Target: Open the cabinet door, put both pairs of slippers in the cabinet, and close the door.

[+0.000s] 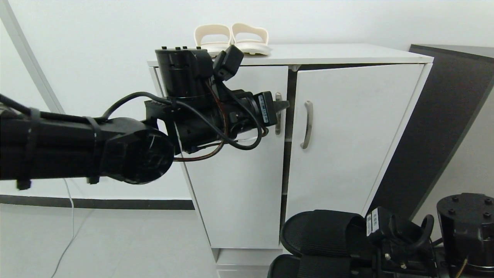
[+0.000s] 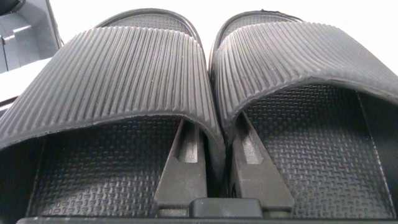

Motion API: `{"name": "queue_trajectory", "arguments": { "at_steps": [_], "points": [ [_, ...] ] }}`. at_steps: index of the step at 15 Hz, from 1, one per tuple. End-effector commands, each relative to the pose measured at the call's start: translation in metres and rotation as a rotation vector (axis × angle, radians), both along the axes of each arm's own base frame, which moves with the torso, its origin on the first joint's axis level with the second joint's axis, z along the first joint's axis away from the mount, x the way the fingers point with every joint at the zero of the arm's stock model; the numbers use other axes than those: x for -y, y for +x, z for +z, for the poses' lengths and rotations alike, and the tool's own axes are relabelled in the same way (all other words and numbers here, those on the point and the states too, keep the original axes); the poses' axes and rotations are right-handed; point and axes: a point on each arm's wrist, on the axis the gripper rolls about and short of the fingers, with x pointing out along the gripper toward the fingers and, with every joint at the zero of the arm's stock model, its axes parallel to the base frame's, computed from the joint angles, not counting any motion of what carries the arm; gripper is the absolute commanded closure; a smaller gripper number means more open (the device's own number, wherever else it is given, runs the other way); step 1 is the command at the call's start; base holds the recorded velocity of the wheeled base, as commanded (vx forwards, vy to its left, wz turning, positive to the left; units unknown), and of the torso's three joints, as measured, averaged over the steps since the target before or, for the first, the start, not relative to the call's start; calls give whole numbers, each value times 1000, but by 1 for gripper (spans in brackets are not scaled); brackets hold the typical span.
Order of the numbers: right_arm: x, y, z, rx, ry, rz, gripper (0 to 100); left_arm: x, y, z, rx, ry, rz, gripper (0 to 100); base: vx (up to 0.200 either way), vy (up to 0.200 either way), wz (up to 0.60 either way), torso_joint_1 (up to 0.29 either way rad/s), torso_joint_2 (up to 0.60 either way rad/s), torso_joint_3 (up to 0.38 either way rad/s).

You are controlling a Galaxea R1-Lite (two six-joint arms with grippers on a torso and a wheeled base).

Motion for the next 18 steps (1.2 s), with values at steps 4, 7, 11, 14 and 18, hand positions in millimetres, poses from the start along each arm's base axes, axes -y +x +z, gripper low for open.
{"name": "queue_trajectory", "arguments": {
  "at_steps": [4,7,11,14,18],
  "points": [
    [0,0,0,2,0,0,100,24,44,-17,2,-5,12,100,0,0,0,0,0,0],
    [0,-2,-1,-4,-3,6,100,29,50,-15,-17,-44,9,100,0,0,0,0,0,0],
    [-1,-4,-3,-12,-9,18,100,30,48,-20,-41,-38,4,100,-50,0,0,1,1,-1],
    [-2,-6,-5,-17,-14,30,100,39,20,-18,-27,-46,-55,100,-200,0,0,10,2,-1],
    [-4,-9,-6,-21,-17,47,100,63,-39,-14,7,-66,-196,100,-200,0,0,2,2,4]
  ]
}}
